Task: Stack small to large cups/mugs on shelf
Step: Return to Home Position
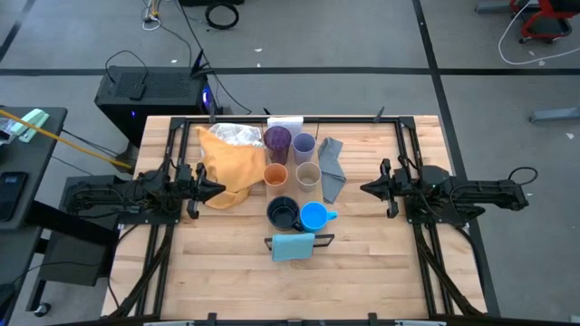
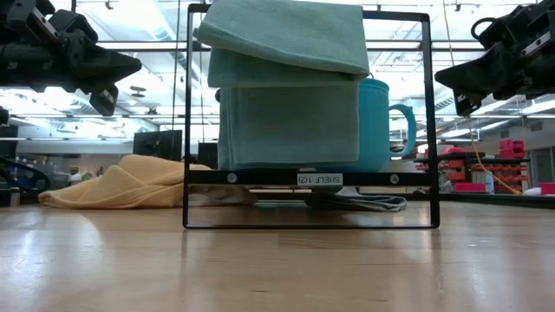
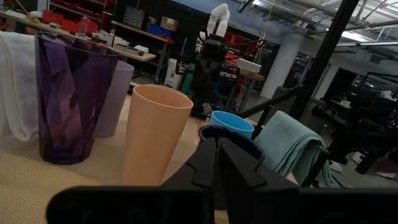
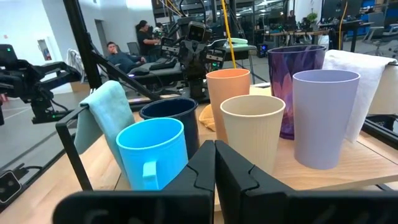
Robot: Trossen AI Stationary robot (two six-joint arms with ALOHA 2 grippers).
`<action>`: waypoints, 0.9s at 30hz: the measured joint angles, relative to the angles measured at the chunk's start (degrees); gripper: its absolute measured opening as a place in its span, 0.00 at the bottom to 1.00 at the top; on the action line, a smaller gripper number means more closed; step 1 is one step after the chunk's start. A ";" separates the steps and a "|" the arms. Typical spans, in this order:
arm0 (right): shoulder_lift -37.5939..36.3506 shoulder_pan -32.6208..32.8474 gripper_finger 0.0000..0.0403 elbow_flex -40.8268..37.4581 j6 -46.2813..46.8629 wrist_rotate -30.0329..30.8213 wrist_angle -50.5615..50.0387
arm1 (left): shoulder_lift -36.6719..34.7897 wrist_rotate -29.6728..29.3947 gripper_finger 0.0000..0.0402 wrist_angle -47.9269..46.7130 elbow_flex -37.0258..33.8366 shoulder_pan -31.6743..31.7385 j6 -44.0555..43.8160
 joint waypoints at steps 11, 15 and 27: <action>0.00 0.00 0.03 0.02 0.04 0.02 -0.04 | 0.00 0.00 0.08 0.00 0.00 0.00 -0.02; 0.00 -0.02 0.03 0.02 0.02 0.02 -0.04 | 0.00 -0.01 0.09 0.00 0.01 -0.01 -0.02; 0.00 -0.01 0.03 0.02 -0.01 0.02 -0.04 | 0.00 0.00 0.05 0.00 0.02 -0.01 -0.03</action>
